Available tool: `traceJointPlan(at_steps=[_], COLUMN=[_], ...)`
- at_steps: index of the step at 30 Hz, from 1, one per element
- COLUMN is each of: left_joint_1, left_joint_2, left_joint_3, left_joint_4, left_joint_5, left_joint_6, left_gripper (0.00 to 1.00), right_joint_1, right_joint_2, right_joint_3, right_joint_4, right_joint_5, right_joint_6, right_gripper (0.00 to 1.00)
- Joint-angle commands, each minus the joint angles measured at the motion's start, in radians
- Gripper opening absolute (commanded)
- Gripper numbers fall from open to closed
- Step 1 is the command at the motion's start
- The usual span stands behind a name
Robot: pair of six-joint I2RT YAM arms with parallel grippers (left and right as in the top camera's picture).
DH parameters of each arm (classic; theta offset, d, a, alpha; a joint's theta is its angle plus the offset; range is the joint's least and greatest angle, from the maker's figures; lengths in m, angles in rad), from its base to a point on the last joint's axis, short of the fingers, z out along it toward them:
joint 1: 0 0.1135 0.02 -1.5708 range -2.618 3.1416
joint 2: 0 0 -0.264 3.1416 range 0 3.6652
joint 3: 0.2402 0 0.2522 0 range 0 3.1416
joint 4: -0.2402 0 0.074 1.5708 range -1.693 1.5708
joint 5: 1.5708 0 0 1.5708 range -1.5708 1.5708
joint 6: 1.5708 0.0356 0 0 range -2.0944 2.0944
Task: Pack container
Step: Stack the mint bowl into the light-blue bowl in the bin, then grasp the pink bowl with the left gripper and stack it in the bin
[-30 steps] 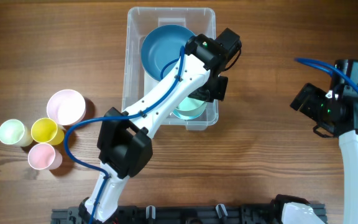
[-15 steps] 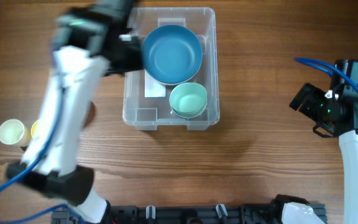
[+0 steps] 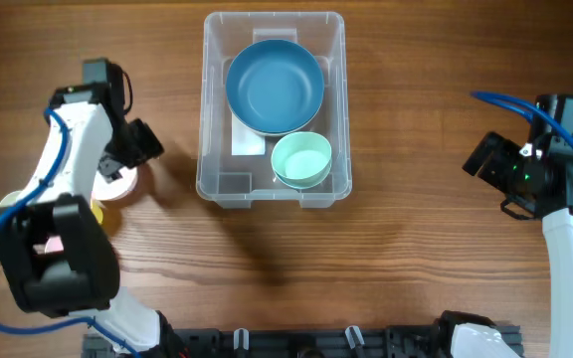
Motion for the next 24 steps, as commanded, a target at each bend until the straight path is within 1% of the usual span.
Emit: traceJointPlan(at_steps=[1,3,5,6,8,10,11,13,14,15,17,20,24], left_joint_1=[0.026,0.040,0.050,0.051,0.051,0.051,0.051,0.051,0.050,0.050,0.043,-0.001,-0.127], left_joint_2=[0.067,0.089,0.102,0.109,0.136,0.160,0.166,0.166,0.166,0.166,0.166,0.160,0.107], left_joint_3=[-0.057,-0.057,-0.057,-0.057,-0.057,-0.057,-0.057,-0.057,-0.056,-0.049,-0.005,0.154,0.418], left_joint_4=[0.077,0.122,0.155,0.163,0.179,0.192,0.200,0.219,0.237,0.240,0.213,0.079,-0.110], left_joint_5=[0.000,0.000,0.001,0.001,0.001,0.002,0.002,0.002,0.002,0.002,0.010,0.012,0.012], left_joint_6=[0.018,0.022,0.023,0.025,0.024,0.024,0.024,0.025,0.025,0.026,0.044,0.055,0.055], left_gripper=[0.72,0.72,0.69,0.63,0.43,0.33,0.25,0.13,0.05,0.04,0.04,0.04,0.04], right_joint_1=[-0.003,-0.003,-0.003,-0.003,-0.003,-0.003,-0.003,-0.003,-0.003,-0.003,-0.003,-0.003,-0.003], right_joint_2=[-0.001,-0.001,-0.001,-0.001,-0.001,-0.001,-0.001,-0.001,-0.001,-0.001,-0.001,-0.001,-0.001], right_joint_3=[-0.003,-0.003,-0.003,-0.003,-0.003,-0.003,-0.003,-0.003,-0.003,-0.003,-0.003,-0.003,-0.003], right_joint_4=[0.000,0.000,0.001,0.003,0.005,0.005,0.006,0.006,0.006,0.006,0.006,0.006,0.002], right_joint_5=[-0.009,-0.009,-0.009,-0.009,-0.009,-0.009,-0.009,-0.009,-0.009,-0.009,-0.009,-0.009,-0.010], right_joint_6=[-0.015,-0.016,-0.022,-0.023,-0.023,-0.023,-0.023,-0.027,-0.027,-0.026,-0.027,-0.027,-0.027], right_gripper=[1.00,1.00,1.00,1.00,1.00,1.00,1.00,1.00,1.00,1.00,1.00,1.00,1.00])
